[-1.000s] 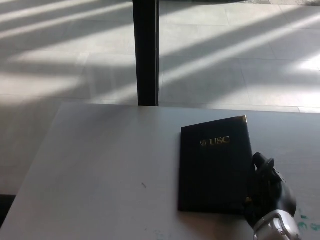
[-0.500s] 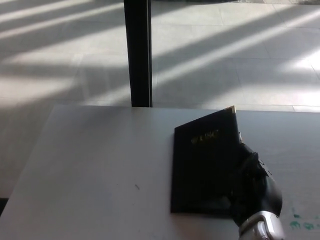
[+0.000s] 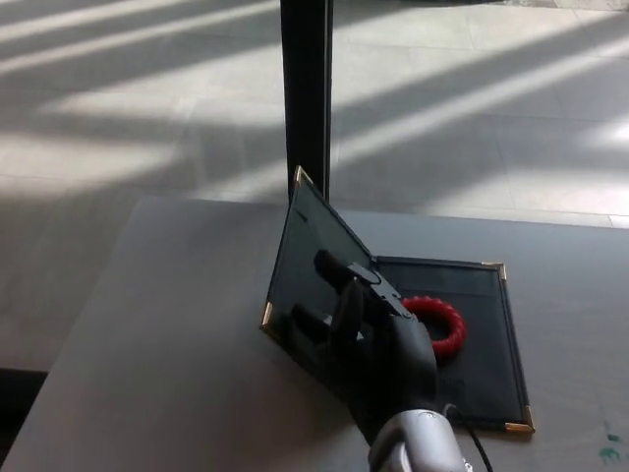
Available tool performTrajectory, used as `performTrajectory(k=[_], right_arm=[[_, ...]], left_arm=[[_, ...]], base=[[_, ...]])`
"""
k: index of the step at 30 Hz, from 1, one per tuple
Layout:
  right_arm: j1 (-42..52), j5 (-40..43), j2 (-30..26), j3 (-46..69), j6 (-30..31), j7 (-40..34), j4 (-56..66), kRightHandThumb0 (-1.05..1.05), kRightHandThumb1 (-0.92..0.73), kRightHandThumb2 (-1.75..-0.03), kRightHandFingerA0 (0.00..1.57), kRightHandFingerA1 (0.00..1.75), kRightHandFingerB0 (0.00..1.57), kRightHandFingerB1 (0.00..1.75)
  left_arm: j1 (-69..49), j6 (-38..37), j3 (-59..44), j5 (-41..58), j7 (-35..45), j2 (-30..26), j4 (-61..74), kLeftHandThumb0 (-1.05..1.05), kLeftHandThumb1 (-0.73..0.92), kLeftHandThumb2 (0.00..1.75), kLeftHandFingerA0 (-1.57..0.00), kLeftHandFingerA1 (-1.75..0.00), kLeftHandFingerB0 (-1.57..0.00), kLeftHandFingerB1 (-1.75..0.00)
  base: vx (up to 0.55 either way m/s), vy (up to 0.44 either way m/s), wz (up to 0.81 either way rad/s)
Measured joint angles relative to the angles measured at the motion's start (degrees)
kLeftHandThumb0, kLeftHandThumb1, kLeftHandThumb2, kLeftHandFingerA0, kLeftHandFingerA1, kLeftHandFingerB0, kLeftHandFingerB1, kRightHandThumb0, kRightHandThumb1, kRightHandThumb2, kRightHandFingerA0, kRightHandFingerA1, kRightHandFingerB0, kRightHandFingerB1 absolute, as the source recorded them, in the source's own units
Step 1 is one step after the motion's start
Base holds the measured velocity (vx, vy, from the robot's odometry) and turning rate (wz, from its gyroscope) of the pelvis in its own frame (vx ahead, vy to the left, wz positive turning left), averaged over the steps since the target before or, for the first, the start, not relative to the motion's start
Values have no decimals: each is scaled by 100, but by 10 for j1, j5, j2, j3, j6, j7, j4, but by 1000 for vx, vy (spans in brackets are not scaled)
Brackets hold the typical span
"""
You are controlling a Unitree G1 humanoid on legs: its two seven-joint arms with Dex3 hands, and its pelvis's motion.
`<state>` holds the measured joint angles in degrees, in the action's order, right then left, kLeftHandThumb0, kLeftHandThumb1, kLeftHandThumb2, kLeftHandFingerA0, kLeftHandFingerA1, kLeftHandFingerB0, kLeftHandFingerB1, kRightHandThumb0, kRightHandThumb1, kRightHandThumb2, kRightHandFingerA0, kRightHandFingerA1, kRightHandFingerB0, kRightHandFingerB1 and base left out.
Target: There is a diary kept infront of the robot and the robot uses its right hand to grab its cover and puses it to the left to open it.
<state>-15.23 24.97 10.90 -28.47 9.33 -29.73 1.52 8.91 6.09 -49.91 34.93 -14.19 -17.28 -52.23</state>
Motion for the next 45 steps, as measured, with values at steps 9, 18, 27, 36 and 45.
performTrajectory(k=[9,18,27,36,45], right_arm=[[-31,-74,-22,-101,7,0,-9,-78,-92,-76,43,68,36,54],[-96,-142,-52,-162,24,4,-51,-72,-92,-74,37,68,32,54],[-187,-208,-72,-177,42,30,-160,-74,-92,-70,47,73,39,54],[-211,-259,-15,-135,64,68,-180,-75,-92,-72,48,79,42,59],[-210,-230,19,-65,105,93,-166,-74,-92,-77,43,75,33,56]], left_arm=[[0,0,0,0,0,0,-2,-91,92,100,-34,-87,-21,-67],[0,0,3,0,0,0,-2,-82,88,124,-37,-82,-28,-69],[2,0,10,-1,0,-1,-2,-92,92,98,-35,-87,-24,-67],[-4,0,17,-3,0,-8,0,-92,92,102,-32,-86,-23,-70],[-7,0,19,-2,0,-9,2,-93,92,99,-34,-86,-21,-68]], base=[[0,0,0],[0,0,0],[0,0,0],[0,0,0],[0,0,0]])
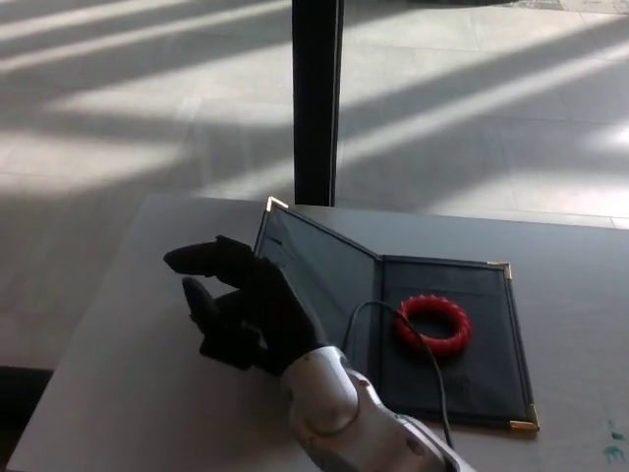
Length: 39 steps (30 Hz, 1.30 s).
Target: There is a diary kept infront of the robot and the robot uses its right hand to grab its cover and puses it to the left to open it.
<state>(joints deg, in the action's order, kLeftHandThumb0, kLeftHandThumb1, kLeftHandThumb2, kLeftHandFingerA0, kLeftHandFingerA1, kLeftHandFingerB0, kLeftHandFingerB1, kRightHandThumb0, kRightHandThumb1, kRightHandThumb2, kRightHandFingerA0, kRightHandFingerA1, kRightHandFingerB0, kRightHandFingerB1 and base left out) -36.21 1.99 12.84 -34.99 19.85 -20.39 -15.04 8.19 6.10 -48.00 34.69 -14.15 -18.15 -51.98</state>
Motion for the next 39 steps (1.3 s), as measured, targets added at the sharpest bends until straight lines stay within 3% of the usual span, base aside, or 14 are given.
performTrajectory(k=[10,11,12,13,15,16,17,18,22,24,26,27,33,39], right_arm=[[-4,76,-1,145,63,9,56,-73,-92,-71,52,60,42,50],[-7,85,-2,164,71,11,66,-59,-71,-115,54,70,29,55],[-12,93,-3,180,77,12,74,-61,-72,-115,53,68,28,54],[-22,102,-5,202,84,13,86,-72,-92,-71,52,53,42,47],[-37,116,-8,231,95,14,104,-73,-73,-105,45,61,41,58],[-49,126,-10,252,102,15,118,-72,-92,-67,54,54,46,49],[-58,136,-14,274,109,16,131,-64,-71,-114,54,68,30,55],[-65,143,-17,289,114,16,139,-74,-92,-68,55,56,46,49],[-83,178,-43,363,136,17,172,-75,-92,-70,52,59,43,52],[-90,194,-58,398,147,17,185,-74,-72,-105,47,64,40,59],[-91,212,-80,438,158,17,197,-74,-74,-105,46,63,40,58],[-91,218,-91,454,161,18,201,-75,-91,-70,46,60,36,49],[-75,251,-186,570,179,31,206,-74,-92,-68,39,53,32,46],[3,275,-265,692,186,49,212,-72,-92,-71,44,56,37,50]], left_arm=[[-4,0,0,0,0,0,-2,-92,92,96,-35,-88,-25,-70],[-4,0,0,0,0,0,-2,-94,92,101,-34,-89,-22,-69],[-5,0,0,0,0,0,-2,-95,92,99,-36,-90,-25,-70],[-5,0,0,0,0,0,-2,-92,92,98,-36,-91,-25,-71],[-6,0,0,0,0,0,-2,-92,92,98,-36,-90,-25,-70],[-7,0,0,0,0,0,-2,-93,92,100,-36,-92,-26,-72],[-7,0,0,0,0,0,-2,-92,92,98,-36,-91,-25,-72],[-8,0,0,0,0,0,-2,-92,92,97,-35,-93,-26,-77],[-8,0,0,0,0,0,-4,-92,92,98,-36,-92,-25,-74],[-9,0,0,0,0,0,-5,-92,92,101,-37,-93,-24,-70],[-9,0,0,0,0,0,-5,-92,92,100,-36,-90,-23,-70],[-9,0,0,0,0,0,-5,-93,92,99,-36,-90,-23,-70],[-10,0,0,0,0,0,-5,-82,89,125,-38,-84,-28,-69],[-11,0,0,0,0,0,-5,-92,92,100,-36,-86,-27,-70]], base=[[0,0,0],[0,0,0],[0,0,0],[0,0,0],[0,0,0],[0,0,0],[0,0,0],[0,0,0],[0,0,0],[0,0,0],[0,0,0],[0,0,0],[0,0,0],[0,0,0]])
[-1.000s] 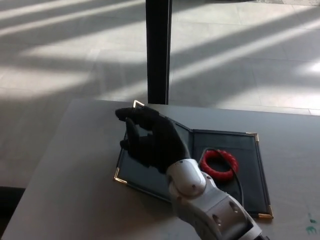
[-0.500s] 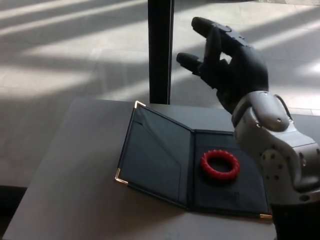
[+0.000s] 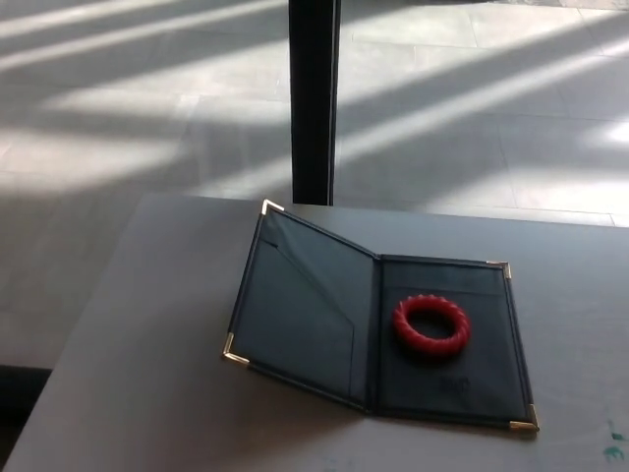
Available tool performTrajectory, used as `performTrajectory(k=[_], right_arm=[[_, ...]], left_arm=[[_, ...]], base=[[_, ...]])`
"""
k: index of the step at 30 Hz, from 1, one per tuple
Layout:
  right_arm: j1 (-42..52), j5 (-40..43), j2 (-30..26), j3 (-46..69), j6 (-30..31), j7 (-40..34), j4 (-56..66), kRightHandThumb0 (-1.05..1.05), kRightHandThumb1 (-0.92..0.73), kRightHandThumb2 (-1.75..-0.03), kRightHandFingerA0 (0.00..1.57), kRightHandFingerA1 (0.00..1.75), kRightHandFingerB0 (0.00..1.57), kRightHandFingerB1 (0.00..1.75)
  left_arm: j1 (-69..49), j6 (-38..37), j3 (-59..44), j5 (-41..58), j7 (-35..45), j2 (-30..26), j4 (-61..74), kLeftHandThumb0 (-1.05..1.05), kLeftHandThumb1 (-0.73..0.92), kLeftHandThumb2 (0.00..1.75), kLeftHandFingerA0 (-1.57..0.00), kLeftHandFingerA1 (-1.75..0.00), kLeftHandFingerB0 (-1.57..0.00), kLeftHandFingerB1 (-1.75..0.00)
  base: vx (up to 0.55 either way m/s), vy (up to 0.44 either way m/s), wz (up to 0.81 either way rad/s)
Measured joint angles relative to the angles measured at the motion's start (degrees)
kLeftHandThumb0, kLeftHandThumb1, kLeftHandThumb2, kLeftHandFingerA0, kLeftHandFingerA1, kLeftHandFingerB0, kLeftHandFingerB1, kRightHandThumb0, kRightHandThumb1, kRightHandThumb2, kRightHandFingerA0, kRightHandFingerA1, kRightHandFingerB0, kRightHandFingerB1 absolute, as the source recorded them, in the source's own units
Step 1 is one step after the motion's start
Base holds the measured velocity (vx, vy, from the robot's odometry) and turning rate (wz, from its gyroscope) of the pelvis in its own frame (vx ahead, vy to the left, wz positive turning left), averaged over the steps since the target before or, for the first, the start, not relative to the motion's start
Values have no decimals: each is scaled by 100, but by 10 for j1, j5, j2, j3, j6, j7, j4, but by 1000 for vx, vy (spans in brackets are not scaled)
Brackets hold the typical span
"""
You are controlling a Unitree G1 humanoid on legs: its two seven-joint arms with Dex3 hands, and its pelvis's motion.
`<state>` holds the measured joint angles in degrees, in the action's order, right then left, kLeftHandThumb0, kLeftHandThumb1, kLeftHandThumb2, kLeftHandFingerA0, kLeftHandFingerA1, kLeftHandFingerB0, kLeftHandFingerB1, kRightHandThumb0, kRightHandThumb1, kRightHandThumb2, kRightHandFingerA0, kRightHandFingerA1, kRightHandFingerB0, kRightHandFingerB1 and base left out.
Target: There is a diary kept infront of the robot and the robot uses its right hand to grab its cover and puses it to the left to open it.
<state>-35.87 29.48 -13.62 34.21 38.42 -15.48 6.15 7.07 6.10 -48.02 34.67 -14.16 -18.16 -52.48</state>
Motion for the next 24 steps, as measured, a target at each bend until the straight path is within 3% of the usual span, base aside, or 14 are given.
performTrajectory(k=[1,2,3,4,5,6,8,9,13,16,17,21,22,24], right_arm=[[16,3,-10,20,0,4,1,-72,-92,-68,48,57,42,51],[29,5,-17,35,0,6,1,-74,-73,-105,47,66,43,61],[50,7,-28,60,0,11,-1,-74,-92,-70,53,61,45,54],[67,9,-35,77,0,15,-3,-77,-70,-107,54,68,49,63],[83,12,-42,95,0,19,-8,-77,-70,-107,54,68,49,63],[103,14,-49,116,-1,24,-14,-78,-89,-67,72,69,61,61],[138,19,-60,156,-3,33,-31,-78,-92,-67,73,73,62,64],[159,23,-66,180,-6,38,-44,-82,-91,-68,68,75,58,65],[230,34,-72,255,-28,64,-93,-80,-92,-71,72,85,61,72],[265,35,-72,283,-47,75,-130,-73,-76,-120,77,92,64,81],[274,36,-72,291,-54,77,-144,-77,-92,-75,67,96,56,79],[299,36,-71,311,-83,85,-193,-77,-92,-77,71,100,57,84],[305,36,-70,315,-90,87,-204,-71,-75,-119,74,97,62,85],[310,36,-69,317,-97,89,-216,-68,-74,-117,74,96,59,82]], left_arm=[[0,0,0,0,0,0,0,-91,92,98,-36,-87,-25,-70],[-1,0,0,0,0,0,0,-92,92,96,-35,-92,-28,-74],[-1,0,0,0,0,0,0,-92,92,98,-36,-91,-25,-71],[-1,0,0,0,0,0,0,-91,92,99,-36,-90,-26,-71],[-1,0,0,0,0,0,0,-91,92,99,-36,-90,-26,-71],[-2,0,0,0,0,0,1,-92,92,98,-35,-91,-25,-72],[-4,0,-1,0,0,0,1,-83,90,126,-39,-84,-29,-70],[-6,0,-1,0,0,0,2,-92,92,96,-35,-92,-28,-73],[-8,0,-3,0,0,-2,2,-92,92,102,-33,-87,-23,-69],[-9,0,-3,0,0,-3,1,-90,92,98,-36,-89,-27,-72],[-8,0,-3,0,0,-3,1,-91,92,101,-34,-88,-24,-69],[-8,0,-3,0,0,-3,1,-89,92,100,-36,-90,-24,-69],[-8,0,-3,0,0,-3,1,-91,92,100,-36,-88,-27,-71],[-8,0,-3,0,0,-3,1,-90,92,99,-35,-87,-25,-70]], base=[[0,0,0],[0,0,0],[0,0,0],[0,0,0],[0,0,0],[0,0,0],[0,0,0],[0,0,0],[0,0,0],[0,0,0],[0,0,0],[0,0,0],[0,0,0],[0,0,0]])
